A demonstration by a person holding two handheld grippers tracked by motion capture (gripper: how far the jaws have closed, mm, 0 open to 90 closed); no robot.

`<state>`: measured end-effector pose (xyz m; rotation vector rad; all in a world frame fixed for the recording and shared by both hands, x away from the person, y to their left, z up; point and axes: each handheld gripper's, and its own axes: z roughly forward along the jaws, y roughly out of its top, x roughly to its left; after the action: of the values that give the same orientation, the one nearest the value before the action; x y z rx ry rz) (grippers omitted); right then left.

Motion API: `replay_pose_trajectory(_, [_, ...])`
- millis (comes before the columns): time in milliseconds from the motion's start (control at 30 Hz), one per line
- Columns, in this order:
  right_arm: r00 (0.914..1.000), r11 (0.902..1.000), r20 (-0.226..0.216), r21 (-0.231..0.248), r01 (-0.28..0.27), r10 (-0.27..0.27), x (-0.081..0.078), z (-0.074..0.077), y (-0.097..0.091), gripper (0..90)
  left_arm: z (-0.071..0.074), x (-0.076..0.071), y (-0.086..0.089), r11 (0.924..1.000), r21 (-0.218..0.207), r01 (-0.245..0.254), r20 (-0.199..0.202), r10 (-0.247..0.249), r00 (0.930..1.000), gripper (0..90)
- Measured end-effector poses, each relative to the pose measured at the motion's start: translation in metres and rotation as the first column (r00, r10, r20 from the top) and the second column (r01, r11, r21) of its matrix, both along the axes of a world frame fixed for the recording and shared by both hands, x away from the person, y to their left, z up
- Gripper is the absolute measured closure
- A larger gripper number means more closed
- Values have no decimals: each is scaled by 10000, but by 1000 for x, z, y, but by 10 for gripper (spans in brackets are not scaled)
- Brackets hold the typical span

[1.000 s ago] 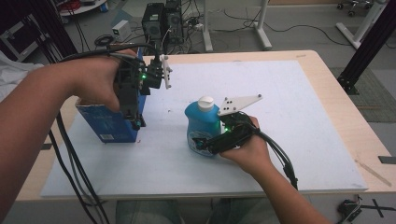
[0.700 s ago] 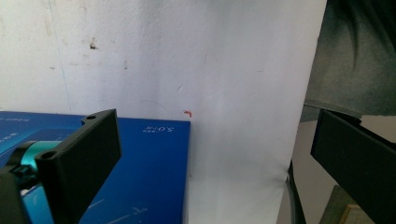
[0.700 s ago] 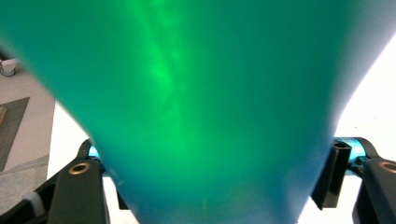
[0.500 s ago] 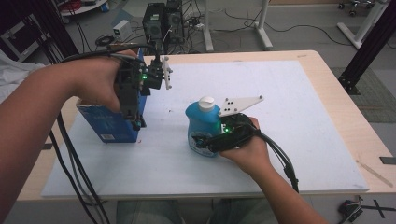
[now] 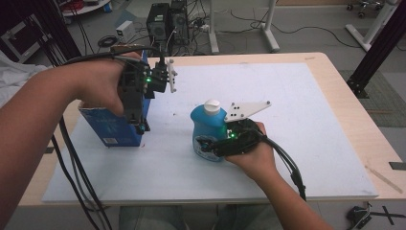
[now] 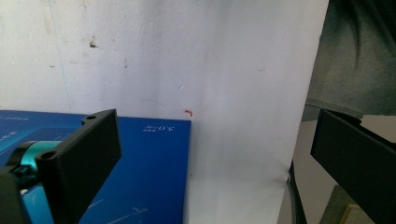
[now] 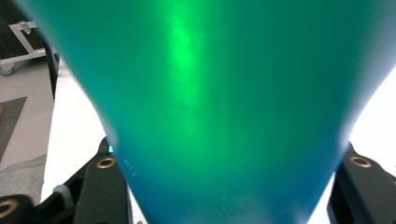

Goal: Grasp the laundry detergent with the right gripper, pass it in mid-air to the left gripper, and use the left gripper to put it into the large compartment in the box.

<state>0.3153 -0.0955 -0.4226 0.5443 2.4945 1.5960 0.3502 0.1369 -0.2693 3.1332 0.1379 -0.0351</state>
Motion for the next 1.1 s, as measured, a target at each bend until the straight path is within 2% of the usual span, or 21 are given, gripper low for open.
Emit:
replay_pose_trajectory(267, [9989, 9999, 448, 1, 124, -124, -3, -1, 1, 448, -1, 1, 0, 10000, 12, -35, -12, 35, 10000, 18])
replay_pose_trajectory(567, [9988, 9999, 477, 33, -119, 117, -3, 2, -2, 472, 1, 1, -4, 10000, -23, 20, 8, -20, 10000, 18])
replay_pose_trajectory(767, [9976, 9992, 592, 135, -375, 366, -2, 14, -7, 472, 3, 1, -6, 10000, -6, 41, 31, -41, 10000, 18])
replay_pose_trajectory(900, [9941, 9969, 756, -172, -773, 784, 0, 27, -8, 472, 6, 1, -10, 9999, -66, 103, 60, -102, 9999, 18])
replay_pose_trajectory(1033, [9887, 9916, 853, -491, -1196, 1235, 0, 39, -8, 472, 10, 1, -16, 9998, -96, 200, 49, -200, 9998, 18])
replay_pose_trajectory(1100, [9840, 9870, 932, -676, -1458, 1517, 1, 44, -7, 472, 12, 0, -20, 9993, -252, 272, -27, -273, 9996, 18])
